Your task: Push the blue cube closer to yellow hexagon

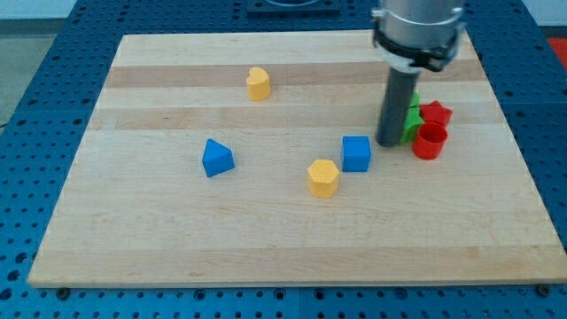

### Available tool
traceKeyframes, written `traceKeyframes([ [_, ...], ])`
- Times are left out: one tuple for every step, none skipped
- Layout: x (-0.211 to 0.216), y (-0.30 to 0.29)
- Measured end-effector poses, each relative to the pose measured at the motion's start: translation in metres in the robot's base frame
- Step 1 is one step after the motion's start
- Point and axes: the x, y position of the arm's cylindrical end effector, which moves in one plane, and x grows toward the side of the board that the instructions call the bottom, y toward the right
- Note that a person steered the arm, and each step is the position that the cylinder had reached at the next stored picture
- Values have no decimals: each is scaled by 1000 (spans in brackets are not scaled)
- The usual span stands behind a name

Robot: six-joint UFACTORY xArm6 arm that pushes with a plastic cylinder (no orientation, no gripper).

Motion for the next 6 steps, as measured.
traceKeyframes([
  [3,-1],
  [7,-4],
  [11,-4],
  [11,-17],
  [17,-41],
  [22,-53],
])
